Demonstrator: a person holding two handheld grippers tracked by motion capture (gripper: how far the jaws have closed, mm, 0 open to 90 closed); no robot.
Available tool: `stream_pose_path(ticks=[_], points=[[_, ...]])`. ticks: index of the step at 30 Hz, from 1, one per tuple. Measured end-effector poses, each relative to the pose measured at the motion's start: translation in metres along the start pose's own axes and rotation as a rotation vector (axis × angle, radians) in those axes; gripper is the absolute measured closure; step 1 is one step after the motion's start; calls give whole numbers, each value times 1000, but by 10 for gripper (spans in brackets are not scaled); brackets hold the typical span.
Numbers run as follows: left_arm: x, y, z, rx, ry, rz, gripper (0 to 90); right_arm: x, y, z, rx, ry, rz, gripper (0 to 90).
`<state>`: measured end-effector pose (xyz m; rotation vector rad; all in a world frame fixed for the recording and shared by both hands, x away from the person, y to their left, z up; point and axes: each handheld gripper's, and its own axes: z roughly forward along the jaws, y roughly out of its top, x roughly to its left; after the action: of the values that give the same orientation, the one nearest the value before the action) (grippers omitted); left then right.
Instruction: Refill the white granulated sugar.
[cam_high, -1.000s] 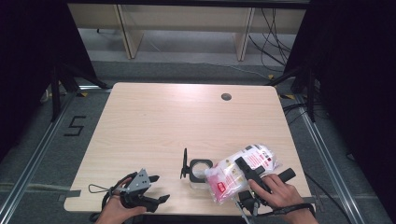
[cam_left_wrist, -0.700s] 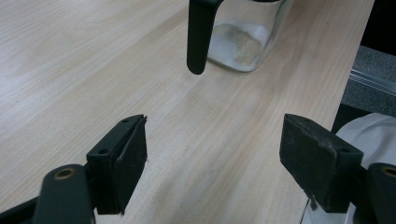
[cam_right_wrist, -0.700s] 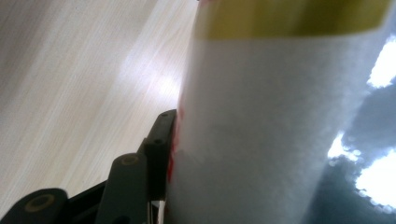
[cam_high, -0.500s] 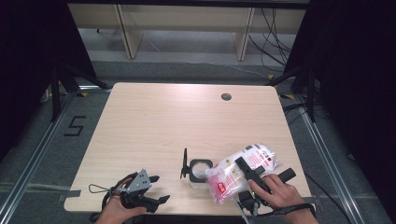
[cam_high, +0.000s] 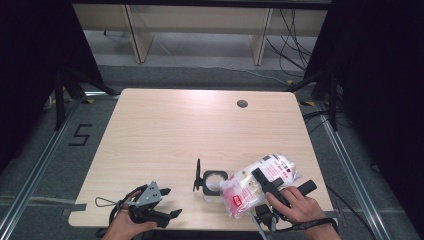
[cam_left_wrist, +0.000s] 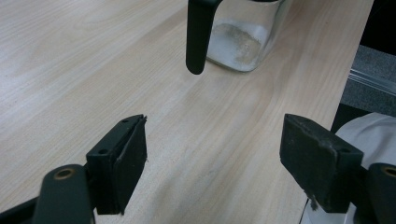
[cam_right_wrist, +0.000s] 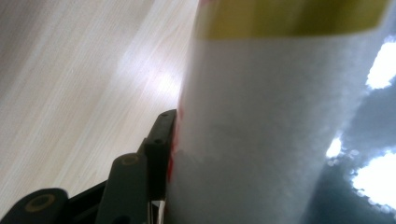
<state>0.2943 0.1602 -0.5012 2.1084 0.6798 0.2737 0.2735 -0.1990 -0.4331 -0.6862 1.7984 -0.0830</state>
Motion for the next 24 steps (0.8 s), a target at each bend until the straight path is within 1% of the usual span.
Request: stream_pose_path(ticks=[1, 2, 3, 4, 8, 10, 11, 12, 13, 14, 17, 18, 19, 21, 23, 24], points=[[0, 0, 1, -9, -4, 2, 228, 0, 0, 0, -1, 0, -1, 528], [0, 0, 0, -4, -2, 7, 228, -1, 0, 0, 5, -1, -12, 528], [0, 0, 0, -4, -2, 5, 228, -1, 0, 0, 4, -1, -12, 528], [0, 0, 0, 0, -2, 2, 228, 0, 1, 0, 2, 0, 9, 528], [0, 0, 0, 4, -1, 1, 228, 1, 0, 0, 3, 1, 15, 528], [-1, 0, 1, -15, -8, -9, 228, 2, 0, 0, -1, -4, 20, 529], [0, 0, 0, -9, -5, 9, 228, 2, 0, 0, 0, -3, 22, 529], [0, 0, 0, 2, 0, 1, 228, 2, 0, 0, -1, -2, 19, 529], [1, 0, 0, 3, -3, 3, 228, 1, 0, 1, -4, -3, 11, 529], [-1, 0, 0, -15, -15, -21, 228, 1, 0, 1, -6, -4, 15, 529], [-1, 0, 1, -22, -12, -23, 228, 1, 0, 1, -10, -8, 11, 529], [0, 1, -1, 7, -8, 1, 228, 1, 0, 1, -15, -11, 20, 529], [-1, 0, 0, -14, -12, -10, 228, 1, 0, 1, -12, -12, 11, 529], [-1, 0, 0, -15, -15, -15, 228, 1, 0, 1, -12, -10, 14, 530], [-1, -1, -1, -9, -6, -11, 228, 0, 0, 0, -9, -3, 6, 530], [-1, -1, -1, -19, -13, -16, 228, 1, 0, 0, -10, -4, 8, 530]])
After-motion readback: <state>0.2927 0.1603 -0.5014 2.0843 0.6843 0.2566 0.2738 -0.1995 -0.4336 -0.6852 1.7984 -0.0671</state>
